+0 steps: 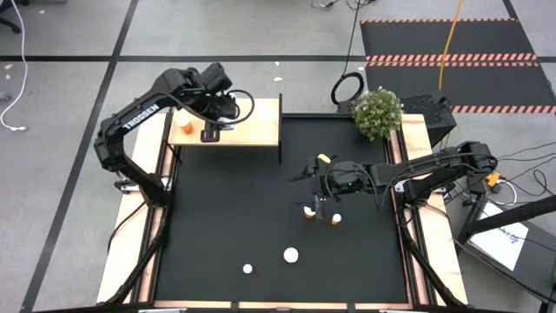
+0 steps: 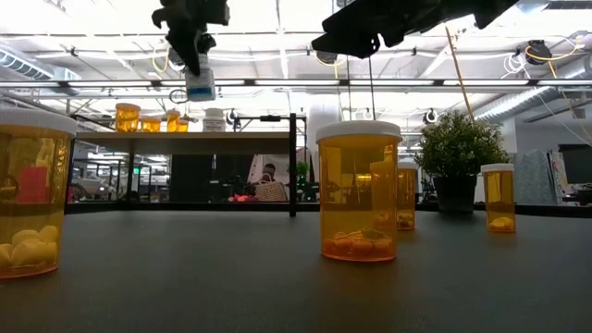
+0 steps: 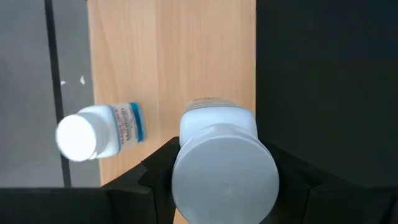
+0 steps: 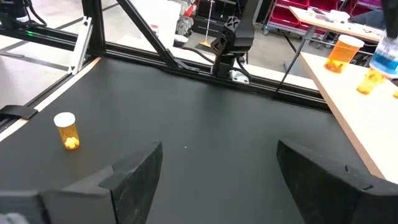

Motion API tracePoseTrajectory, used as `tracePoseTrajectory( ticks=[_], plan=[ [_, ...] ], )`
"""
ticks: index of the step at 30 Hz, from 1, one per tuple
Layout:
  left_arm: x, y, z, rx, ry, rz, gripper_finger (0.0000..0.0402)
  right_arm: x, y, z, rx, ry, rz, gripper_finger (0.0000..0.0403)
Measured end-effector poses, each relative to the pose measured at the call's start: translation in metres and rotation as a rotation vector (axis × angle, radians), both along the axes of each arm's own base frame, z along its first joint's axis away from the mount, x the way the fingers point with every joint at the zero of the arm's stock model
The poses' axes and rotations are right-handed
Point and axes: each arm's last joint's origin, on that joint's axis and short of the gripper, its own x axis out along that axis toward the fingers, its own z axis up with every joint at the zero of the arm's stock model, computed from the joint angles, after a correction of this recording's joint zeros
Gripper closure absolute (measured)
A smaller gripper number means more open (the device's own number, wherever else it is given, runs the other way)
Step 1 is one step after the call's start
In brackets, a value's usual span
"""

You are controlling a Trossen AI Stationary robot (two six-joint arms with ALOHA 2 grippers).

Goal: Pick and place medicine bottles onto shelf by color
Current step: Put the white pill bottle on the shelf aligned with the other white pill bottle

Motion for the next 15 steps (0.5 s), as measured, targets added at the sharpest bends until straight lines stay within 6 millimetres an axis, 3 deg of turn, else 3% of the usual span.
tracePoseTrajectory(
  ticks=[4, 15],
  plan=[
    [-0.002, 0.008, -0.009, -0.033, 0.003, -0.016, 0.0218, 0.000, 0.000, 0.000, -0.001, 0.000, 0.000, 0.0094],
    [-0.009, 0.020, -0.010, -0.089, -0.055, -0.033, 0.0218, 0.000, 0.000, 0.000, -0.005, 0.000, 0.002, 0.0094]
  ],
)
